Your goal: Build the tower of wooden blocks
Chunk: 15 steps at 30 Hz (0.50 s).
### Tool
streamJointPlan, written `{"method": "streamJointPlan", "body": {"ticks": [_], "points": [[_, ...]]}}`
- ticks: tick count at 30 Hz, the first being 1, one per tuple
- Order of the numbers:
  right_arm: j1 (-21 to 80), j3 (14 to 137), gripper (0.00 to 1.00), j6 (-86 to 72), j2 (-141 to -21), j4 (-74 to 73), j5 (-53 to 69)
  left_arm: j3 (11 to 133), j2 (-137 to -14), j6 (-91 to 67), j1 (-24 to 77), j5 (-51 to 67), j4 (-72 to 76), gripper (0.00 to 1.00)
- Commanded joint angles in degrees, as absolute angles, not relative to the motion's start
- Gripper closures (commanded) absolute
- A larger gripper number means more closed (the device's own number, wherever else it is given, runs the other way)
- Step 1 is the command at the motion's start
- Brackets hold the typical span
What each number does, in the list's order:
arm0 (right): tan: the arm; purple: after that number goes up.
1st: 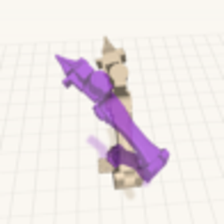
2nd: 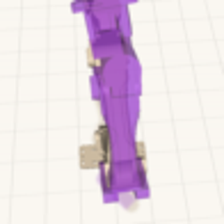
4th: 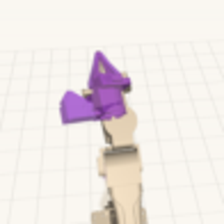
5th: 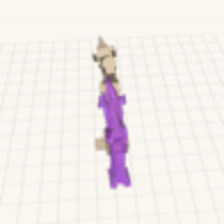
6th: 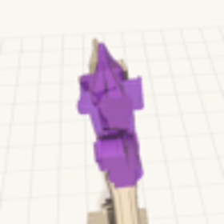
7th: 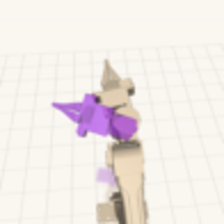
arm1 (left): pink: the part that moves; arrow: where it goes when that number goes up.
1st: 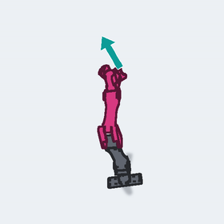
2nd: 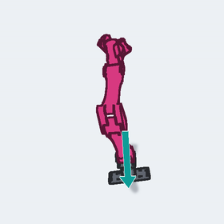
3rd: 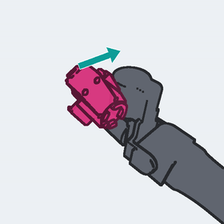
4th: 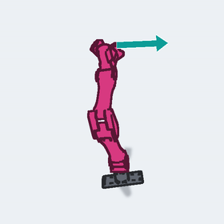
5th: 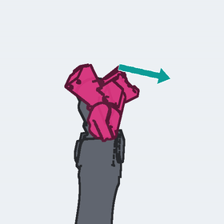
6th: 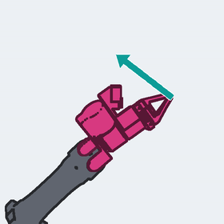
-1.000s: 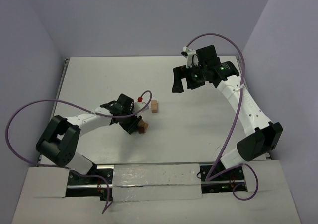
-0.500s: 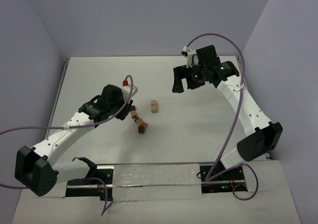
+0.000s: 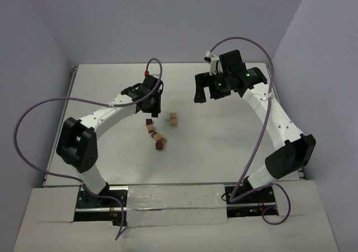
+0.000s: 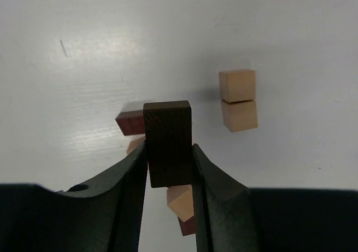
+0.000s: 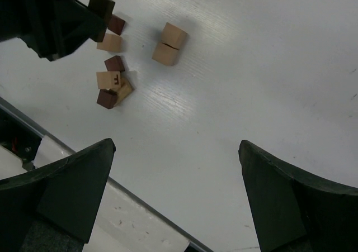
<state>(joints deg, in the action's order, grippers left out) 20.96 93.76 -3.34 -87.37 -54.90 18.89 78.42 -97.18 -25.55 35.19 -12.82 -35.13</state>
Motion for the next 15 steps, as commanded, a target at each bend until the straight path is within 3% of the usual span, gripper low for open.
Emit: {"method": "streamJointPlan", "body": {"ticks": [1, 9, 15], "points": [[19.79, 96.18, 0.0, -4.74, -86.55, -53.38, 15.32, 83.85, -100.18, -35.0, 36.57, -13.16, -38.55, 1.0], [16.87, 95.74, 0.0, -5.62, -85.57, -52.97, 15.64, 88.27, -105.3, -38.08, 42.3, -17.54, -40.25, 1.0], [16.56, 94.87, 0.0, -5.69, -84.61, -52.49, 15.56, 91.36, -109.36, -39.78, 42.87, -14.15, -40.13, 1.0]]}}
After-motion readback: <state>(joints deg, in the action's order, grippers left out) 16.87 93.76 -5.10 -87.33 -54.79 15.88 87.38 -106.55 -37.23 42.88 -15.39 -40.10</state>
